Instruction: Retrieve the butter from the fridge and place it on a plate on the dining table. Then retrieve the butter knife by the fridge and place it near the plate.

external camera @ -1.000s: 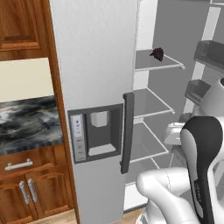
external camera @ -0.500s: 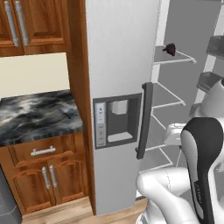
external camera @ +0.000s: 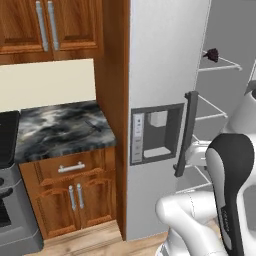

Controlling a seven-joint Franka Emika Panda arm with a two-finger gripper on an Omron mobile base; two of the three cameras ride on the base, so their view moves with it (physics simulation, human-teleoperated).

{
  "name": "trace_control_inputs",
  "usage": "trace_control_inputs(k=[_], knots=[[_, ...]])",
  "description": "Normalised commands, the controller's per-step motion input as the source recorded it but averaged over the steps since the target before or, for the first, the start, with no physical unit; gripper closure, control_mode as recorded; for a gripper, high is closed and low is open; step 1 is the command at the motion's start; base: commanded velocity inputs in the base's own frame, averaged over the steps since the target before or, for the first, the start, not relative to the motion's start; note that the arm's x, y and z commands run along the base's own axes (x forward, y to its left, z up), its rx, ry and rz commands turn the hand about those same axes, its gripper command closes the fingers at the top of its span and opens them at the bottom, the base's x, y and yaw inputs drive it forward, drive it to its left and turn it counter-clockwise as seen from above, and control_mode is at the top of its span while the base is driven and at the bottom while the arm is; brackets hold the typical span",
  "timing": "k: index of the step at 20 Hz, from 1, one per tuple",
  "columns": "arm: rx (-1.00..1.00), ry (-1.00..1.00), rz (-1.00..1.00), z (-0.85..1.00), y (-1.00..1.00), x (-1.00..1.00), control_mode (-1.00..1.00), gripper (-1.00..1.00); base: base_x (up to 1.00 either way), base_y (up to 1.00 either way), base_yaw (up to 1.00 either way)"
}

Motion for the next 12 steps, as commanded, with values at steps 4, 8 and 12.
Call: trace_control_inputs(k=[4, 8, 12], knots=[[0.00, 0.00, 0.00, 0.00, 0.00, 0.00, 1.00, 1.00, -0.01, 0.32, 0.00], [0.00, 0.00, 0.00, 0.00, 0.00, 0.00, 1.00, 1.00, 0.00, 0.12, -0.19], [0.00, 0.00, 0.00, 0.00, 0.00, 0.00, 1.00, 1.00, 0.00, 0.01, -0.36]])
